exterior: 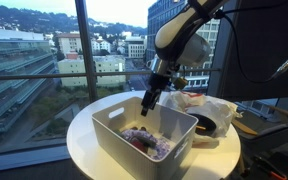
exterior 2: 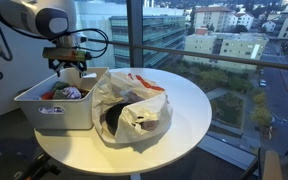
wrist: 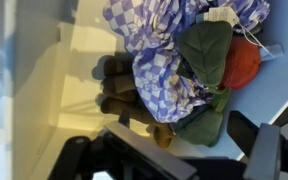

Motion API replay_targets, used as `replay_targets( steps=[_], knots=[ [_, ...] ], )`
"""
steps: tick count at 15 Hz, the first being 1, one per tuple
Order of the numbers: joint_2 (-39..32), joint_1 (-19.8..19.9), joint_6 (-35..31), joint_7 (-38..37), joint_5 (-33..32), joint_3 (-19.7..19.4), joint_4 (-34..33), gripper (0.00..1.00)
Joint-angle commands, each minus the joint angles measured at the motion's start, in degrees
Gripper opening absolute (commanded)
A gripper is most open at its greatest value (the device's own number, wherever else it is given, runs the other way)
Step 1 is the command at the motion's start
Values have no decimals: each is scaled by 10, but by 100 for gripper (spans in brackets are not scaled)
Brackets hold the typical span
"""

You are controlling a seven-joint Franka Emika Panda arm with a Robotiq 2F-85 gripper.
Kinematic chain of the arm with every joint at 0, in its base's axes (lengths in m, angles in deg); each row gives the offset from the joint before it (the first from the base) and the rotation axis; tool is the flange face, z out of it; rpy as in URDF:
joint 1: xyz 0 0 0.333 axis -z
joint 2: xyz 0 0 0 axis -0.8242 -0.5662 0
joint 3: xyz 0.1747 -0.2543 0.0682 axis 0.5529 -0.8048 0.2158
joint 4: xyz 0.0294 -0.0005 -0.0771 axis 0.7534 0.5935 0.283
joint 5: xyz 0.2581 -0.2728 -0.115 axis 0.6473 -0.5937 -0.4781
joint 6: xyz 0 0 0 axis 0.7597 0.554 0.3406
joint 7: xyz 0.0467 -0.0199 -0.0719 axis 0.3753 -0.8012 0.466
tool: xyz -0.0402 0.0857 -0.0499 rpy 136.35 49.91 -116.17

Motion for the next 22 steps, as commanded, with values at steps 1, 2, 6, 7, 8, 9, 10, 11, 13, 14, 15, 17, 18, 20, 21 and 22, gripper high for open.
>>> replay_targets(
  steps=[1, 2, 6, 7, 8, 9, 10, 11, 13, 14, 15, 17, 18, 20, 21, 22],
  knots=[
    [-54, -2, -36, 35, -1, 42, -23, 100],
    [-64, 0, -41, 40, 0, 55, -25, 100],
    [-101, 3, -50, 43, -12, 96, -25, 100],
    [-109, 2, -46, 39, -22, 100, -23, 100],
    [-116, 4, -41, 38, -26, 106, -22, 100],
    [-124, 2, -42, 33, -41, 106, -19, 100],
    [-131, 1, -44, 30, -58, 106, -17, 100],
    [-141, 3, -50, 33, -75, 105, -15, 100],
    [-155, 7, -54, 32, -96, 107, -13, 100],
    [-162, 7, -57, 28, -109, 106, -15, 100],
    [-166, 8, -64, 28, -119, 106, -14, 87],
    [-173, 11, -76, 25, -135, 107, -15, 66],
    [-175, 12, -80, 22, -143, 107, -15, 58],
    [-173, 13, -83, 16, -156, 105, -15, 42],
    [-171, 15, -82, 13, -162, 103, -16, 34],
    [-167, 17, -77, 9, -167, 102, -17, 27]
  ],
)
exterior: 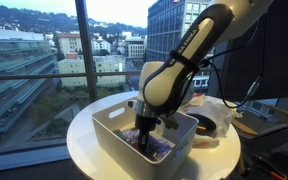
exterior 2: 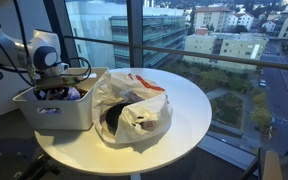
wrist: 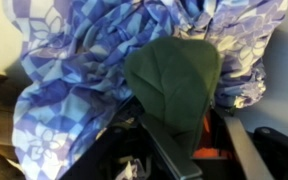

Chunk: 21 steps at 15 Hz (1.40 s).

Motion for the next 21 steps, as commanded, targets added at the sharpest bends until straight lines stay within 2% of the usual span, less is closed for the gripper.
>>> replay_targets(
  steps=[1, 3, 4, 6, 7, 15, 16, 21],
  knots=[
    [4, 13, -1, -21, -31, 0, -7, 21],
    [11, 17, 5, -30, -42, -5, -10, 7],
    [13, 18, 6, -35, -50, -9, -11, 5],
    [24, 20, 11, -48, -73, -23, -16, 8],
    [30, 19, 14, -56, -88, -32, -19, 5],
    [97, 15, 30, -129, -194, -100, -51, 7],
    [106, 18, 34, -135, -199, -104, -55, 7],
    [156, 42, 91, -107, -127, -92, -83, 8]
  ],
)
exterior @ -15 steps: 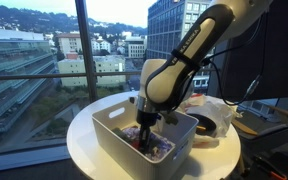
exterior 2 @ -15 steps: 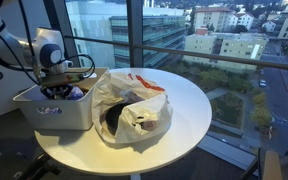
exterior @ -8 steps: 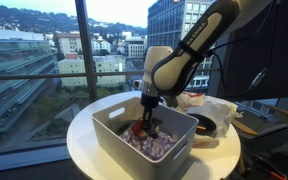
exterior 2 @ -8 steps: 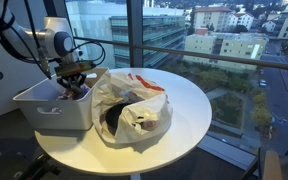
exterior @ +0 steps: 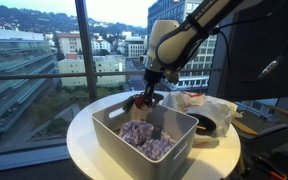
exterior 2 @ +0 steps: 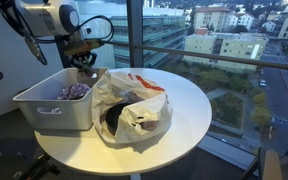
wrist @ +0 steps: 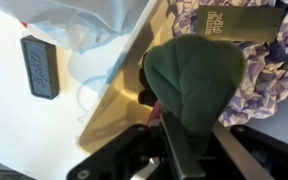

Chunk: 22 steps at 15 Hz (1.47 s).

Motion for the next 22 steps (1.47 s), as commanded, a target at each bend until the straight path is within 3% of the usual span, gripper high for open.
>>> replay_targets(
  steps=[1, 5, 13, 19, 22],
  knots=[
    [53, 11, 58, 11, 39, 4, -20, 7],
    [107, 12, 131, -27, -6, -23, -31, 7],
    [214, 42, 299, -148, -74, -59, 25, 7],
    [264, 60, 416, -238, -71, -63, 83, 7],
    [259, 59, 434, -251, -40, -70, 123, 7]
  ],
)
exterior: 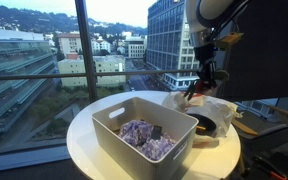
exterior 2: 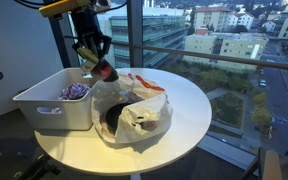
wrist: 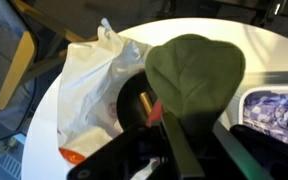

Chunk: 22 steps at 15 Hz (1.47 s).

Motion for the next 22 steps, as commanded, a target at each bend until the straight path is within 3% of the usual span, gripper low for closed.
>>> replay_targets(
  steps=[1, 4, 11, 17, 22],
  knots=[
    [7, 0, 0, -20, 29, -9, 53, 7],
    [-22, -1, -49, -17, 53, -15, 93, 8],
    [-93, 16, -285, -68, 4, -21, 181, 8],
    [-133, 34, -423, -177, -179, -32, 208, 7],
    [-149, 41, -466, -303, -355, -42, 199, 7]
  ],
)
